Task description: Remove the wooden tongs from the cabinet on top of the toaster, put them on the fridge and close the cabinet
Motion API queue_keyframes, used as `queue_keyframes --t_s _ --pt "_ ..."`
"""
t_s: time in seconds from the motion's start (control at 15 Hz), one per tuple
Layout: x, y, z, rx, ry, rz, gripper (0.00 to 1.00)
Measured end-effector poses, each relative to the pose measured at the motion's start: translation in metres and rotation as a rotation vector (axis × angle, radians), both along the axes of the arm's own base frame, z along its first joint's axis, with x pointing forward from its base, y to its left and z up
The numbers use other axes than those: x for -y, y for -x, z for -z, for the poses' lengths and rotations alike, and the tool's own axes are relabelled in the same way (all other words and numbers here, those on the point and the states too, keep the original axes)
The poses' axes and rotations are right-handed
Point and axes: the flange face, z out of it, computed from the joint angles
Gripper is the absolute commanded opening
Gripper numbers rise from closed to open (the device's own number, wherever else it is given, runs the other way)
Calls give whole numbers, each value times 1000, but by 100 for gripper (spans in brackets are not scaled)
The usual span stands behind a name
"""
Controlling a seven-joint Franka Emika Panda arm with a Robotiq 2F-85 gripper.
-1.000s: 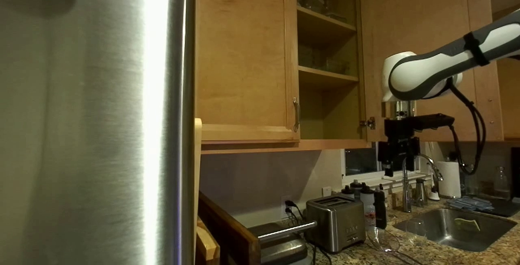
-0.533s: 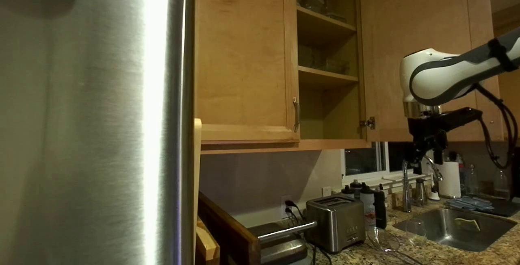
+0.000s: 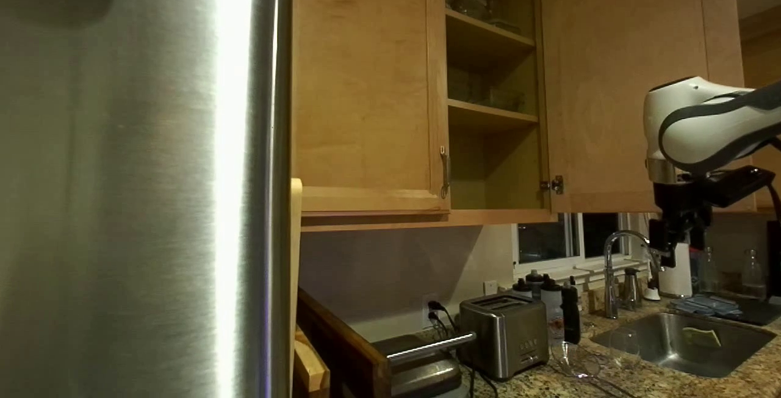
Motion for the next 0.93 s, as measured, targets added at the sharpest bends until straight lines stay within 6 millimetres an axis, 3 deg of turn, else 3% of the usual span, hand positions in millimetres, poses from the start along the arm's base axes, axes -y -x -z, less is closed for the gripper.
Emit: queue_keyframes --t_s 0.6,0.93 --pt "-1 0 1 3 -1 2 100" --pt "20 17 0 -31 63 57 100"
